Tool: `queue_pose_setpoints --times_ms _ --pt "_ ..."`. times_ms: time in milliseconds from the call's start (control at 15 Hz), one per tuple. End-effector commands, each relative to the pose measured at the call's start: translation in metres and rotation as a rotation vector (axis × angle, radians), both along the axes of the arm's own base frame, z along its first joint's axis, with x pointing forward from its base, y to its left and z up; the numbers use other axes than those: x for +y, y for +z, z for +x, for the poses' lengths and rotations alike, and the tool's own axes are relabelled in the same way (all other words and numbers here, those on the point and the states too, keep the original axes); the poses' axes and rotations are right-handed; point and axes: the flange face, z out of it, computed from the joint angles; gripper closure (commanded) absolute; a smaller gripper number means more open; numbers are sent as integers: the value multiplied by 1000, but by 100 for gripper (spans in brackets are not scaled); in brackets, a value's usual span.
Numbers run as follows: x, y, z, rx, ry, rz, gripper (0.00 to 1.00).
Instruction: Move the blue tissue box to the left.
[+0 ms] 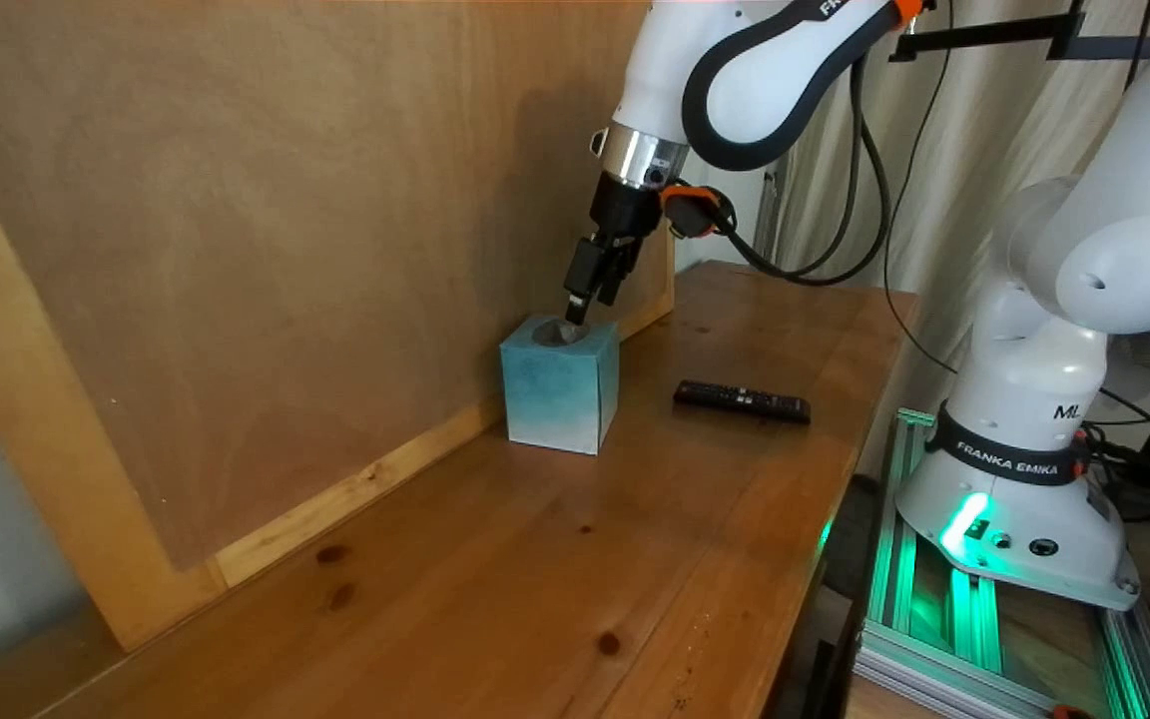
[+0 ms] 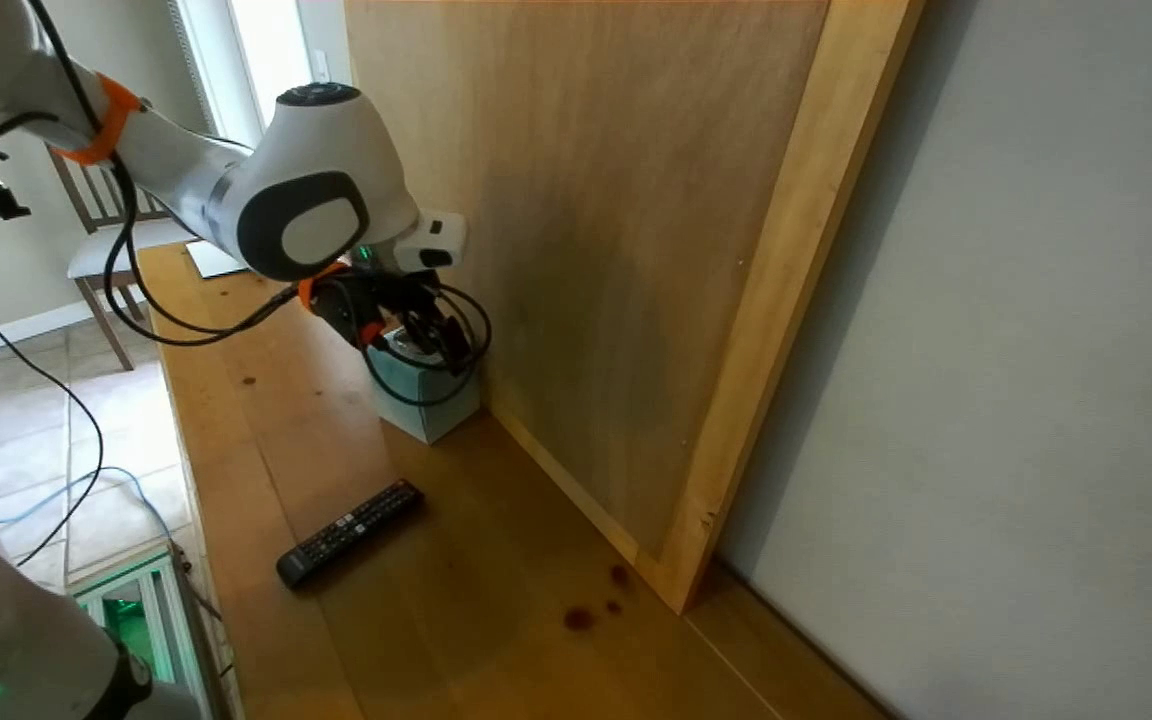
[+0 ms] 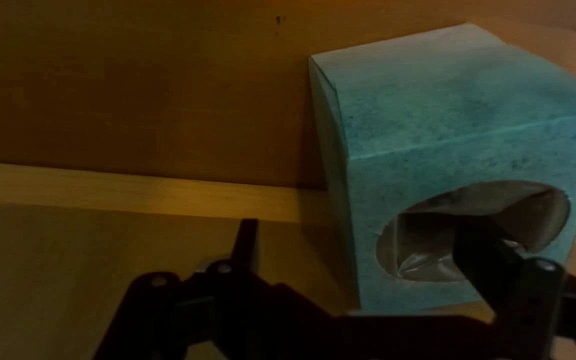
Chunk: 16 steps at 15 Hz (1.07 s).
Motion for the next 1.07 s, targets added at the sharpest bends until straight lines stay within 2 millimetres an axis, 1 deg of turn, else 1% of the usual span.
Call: queue_pose_setpoints --times_ms 0,200,267,333,533,667,867,1000 --pt "3 -16 6 -7 -4 33 0" --pt "6 -25 8 1 -10 45 0" --pt "7 -28 8 4 -11 48 11" --pt "8 -29 8 7 -11 52 26" --pt "10 -32 7 17 -16 58 50" --pt "12 -31 6 21 -14 58 62" --pt "16 -27 3 23 -11 63 84" --pt "23 -25 0 35 -3 60 97"
